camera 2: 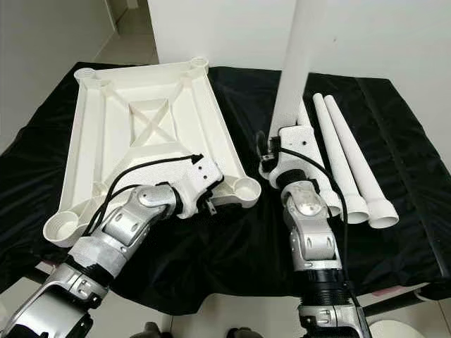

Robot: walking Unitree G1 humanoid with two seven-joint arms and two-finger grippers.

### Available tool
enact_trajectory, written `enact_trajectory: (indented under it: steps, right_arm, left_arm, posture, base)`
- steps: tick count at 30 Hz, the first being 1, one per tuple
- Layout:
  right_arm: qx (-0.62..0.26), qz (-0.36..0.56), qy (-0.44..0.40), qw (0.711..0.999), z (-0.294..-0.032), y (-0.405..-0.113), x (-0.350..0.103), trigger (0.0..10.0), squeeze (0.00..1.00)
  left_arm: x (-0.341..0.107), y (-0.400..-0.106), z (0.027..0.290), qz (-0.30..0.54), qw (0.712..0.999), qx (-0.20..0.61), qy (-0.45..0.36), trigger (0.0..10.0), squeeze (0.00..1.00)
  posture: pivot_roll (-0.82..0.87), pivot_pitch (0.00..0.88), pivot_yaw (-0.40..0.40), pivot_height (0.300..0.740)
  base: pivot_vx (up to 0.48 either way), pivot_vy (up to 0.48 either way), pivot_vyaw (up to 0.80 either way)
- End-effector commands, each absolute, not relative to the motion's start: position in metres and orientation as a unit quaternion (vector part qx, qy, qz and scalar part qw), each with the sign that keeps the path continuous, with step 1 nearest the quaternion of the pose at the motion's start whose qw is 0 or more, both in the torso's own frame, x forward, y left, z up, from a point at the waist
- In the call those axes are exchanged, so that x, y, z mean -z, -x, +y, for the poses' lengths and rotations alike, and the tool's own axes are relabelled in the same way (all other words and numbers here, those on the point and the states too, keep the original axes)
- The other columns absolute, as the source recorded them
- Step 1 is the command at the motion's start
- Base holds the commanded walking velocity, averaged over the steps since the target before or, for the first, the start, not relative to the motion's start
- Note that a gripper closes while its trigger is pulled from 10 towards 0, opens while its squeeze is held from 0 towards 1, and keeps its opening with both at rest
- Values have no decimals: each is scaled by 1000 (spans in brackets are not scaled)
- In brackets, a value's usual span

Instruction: Building children table

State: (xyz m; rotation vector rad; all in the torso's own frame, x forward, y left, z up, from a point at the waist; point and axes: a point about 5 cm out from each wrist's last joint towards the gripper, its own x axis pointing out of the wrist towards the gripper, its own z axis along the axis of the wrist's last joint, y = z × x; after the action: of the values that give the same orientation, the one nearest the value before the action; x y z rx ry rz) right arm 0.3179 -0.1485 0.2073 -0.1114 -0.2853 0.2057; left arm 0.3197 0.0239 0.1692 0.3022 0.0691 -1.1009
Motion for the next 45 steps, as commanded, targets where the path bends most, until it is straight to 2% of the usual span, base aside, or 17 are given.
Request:
enact_trajectory:
  steps: [1,5,10,19,25,33,39,45]
  right_arm:
    - [-135,-159,60,976,-140,-312,-209,10000,0]
    - [-155,-154,53,974,-133,-310,-204,10000,0]
    - [-168,-137,42,975,-126,-306,-191,10000,0]
    - [-167,-78,32,982,-134,-302,-154,10000,0]
    - [-162,-67,29,984,-138,-305,-146,10000,0]
    - [-184,-58,10,981,-130,-315,-136,10000,0]
    - [-194,-48,-6,980,-126,-318,-132,10000,0]
    - [-219,-49,32,974,-123,-316,-128,10000,0]
  left_arm:
    - [-186,-323,34,-1,854,509,-110,10000,0]
    - [-201,-320,45,-26,855,512,-77,10000,0]
    - [-202,-315,59,-39,860,500,-90,10000,0]
    - [-201,-309,84,-32,874,480,-76,10000,0]
    - [-204,-309,86,-31,880,469,-74,10000,0]
    - [-194,-286,67,-13,858,509,-63,10000,0]
    - [-193,-284,65,-11,859,509,-59,10000,0]
    - [-196,-285,68,-14,862,503,-59,10000,0]
  posture:
    - [-23,93,14,740]
    - [-15,97,7,740]
    - [-9,101,0,740]
    - [-8,114,-3,740]
    - [-1,116,-9,740]
    - [0,116,-5,740]
    - [3,114,-6,740]
    - [10,116,-8,740]
  base:
    - [0,0,0]
    - [0,0,0]
    - [0,0,0]
    - [0,0,0]
    - [0,0,0]
    - [0,0,0]
    - [0,0,0]
    - [0,0,0]
